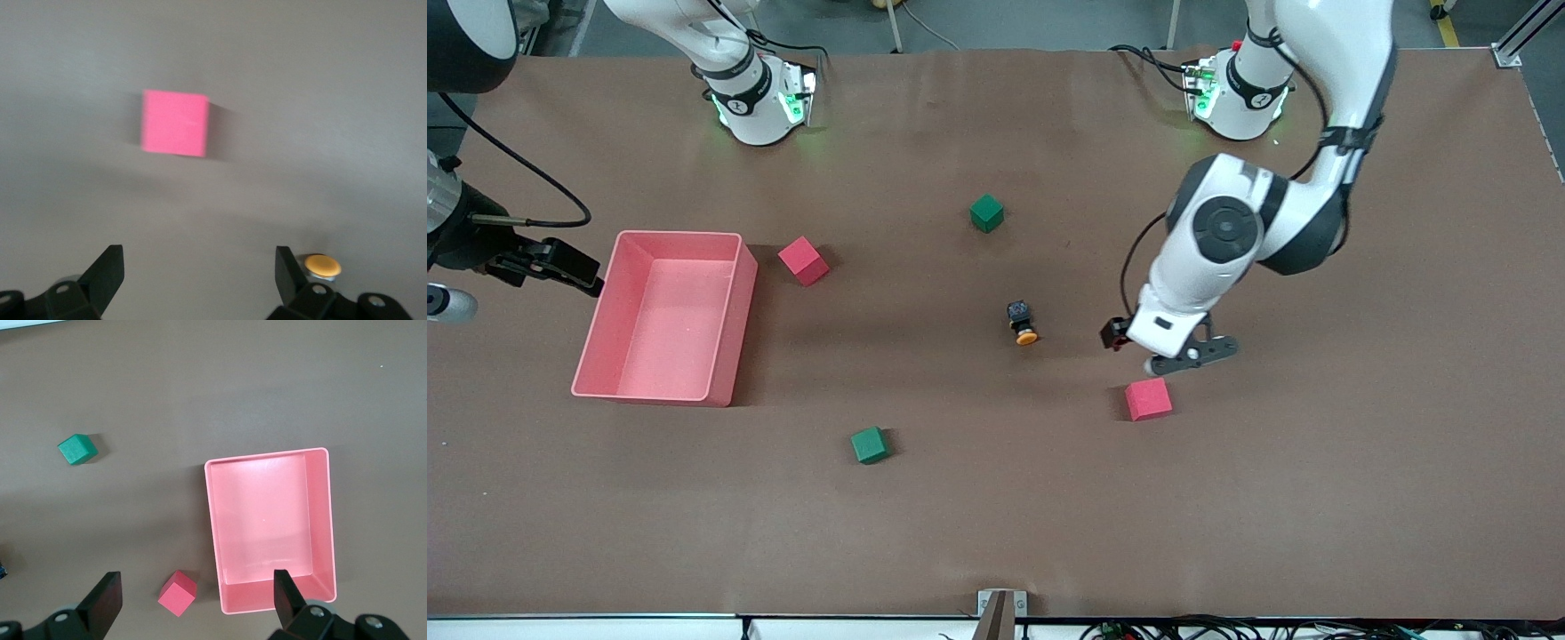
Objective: Place and upright button with both arms
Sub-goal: 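Grasp the button with the left gripper while the right gripper withdraws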
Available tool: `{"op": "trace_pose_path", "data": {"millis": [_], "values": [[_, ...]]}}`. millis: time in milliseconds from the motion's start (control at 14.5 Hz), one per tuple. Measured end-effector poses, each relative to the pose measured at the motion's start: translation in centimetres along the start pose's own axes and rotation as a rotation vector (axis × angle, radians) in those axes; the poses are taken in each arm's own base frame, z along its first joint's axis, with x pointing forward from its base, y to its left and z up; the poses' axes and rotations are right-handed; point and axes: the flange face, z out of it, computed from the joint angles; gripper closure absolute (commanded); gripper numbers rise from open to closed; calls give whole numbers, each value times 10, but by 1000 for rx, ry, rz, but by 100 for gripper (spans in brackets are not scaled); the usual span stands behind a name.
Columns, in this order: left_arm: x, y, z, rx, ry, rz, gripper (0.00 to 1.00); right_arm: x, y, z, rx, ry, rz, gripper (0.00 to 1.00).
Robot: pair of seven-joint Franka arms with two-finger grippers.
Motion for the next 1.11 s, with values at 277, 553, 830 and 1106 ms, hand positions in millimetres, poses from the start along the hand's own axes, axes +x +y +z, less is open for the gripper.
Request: {"op": "trace_pose_path", "data": {"millis": [277, 553, 830, 1106], "values": [[-25, 66, 34, -7, -2, 36, 0, -10, 3, 7, 6, 10, -20, 0], [-54, 116, 77, 18, 14, 89, 0, -30, 23, -1, 9, -1, -58, 0], [-89, 147, 110, 31, 4, 113, 0, -42, 53, -14, 11, 0, -83, 0], [-102, 149, 136, 62, -13, 84, 0, -50, 55, -12, 13, -10, -97, 0]]}}
